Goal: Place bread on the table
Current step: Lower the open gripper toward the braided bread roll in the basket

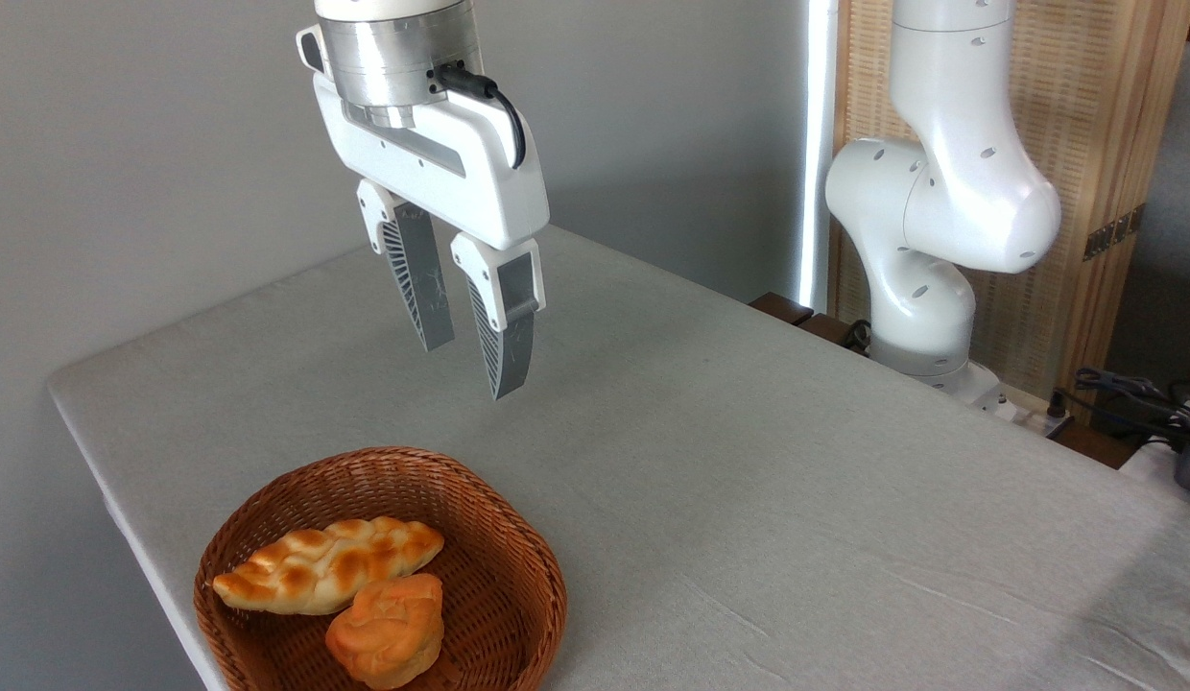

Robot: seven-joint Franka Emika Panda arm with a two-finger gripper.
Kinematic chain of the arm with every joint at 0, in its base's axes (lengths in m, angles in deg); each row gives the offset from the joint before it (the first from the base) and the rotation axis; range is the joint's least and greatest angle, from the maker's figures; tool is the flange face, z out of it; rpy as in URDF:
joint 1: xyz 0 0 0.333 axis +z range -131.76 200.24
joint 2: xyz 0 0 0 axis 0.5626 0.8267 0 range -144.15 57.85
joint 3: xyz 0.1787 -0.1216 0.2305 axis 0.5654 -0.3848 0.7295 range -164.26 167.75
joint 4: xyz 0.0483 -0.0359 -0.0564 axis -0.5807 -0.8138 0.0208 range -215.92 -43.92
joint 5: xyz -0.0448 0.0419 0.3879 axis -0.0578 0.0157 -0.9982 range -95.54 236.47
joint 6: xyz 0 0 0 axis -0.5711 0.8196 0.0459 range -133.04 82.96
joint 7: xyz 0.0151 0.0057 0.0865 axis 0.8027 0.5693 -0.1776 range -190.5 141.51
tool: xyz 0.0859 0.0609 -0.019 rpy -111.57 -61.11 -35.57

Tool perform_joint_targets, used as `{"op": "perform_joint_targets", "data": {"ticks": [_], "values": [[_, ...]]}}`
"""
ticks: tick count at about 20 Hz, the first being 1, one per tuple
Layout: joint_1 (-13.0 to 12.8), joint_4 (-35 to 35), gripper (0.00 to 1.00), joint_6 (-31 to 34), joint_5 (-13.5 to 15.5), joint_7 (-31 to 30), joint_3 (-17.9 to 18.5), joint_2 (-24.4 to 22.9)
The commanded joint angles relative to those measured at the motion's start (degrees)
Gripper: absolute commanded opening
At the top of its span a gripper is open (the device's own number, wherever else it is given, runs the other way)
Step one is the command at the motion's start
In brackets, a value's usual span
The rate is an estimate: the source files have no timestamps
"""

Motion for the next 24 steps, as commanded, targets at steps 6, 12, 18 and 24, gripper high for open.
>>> {"op": "perform_joint_targets", "data": {"ticks": [6,12,18,24], "values": [[0.2,-0.6,1.00,-0.8,-0.4,0.5,0.5,-0.7],[0.1,-1.1,1.00,-5.2,-0.4,0.5,0.5,-0.7],[-0.4,-9.2,1.00,-27.4,-0.2,0.6,-0.6,-0.2],[-3.0,-18.5,1.00,-41.9,-1.5,2.7,-3.6,3.6]]}}
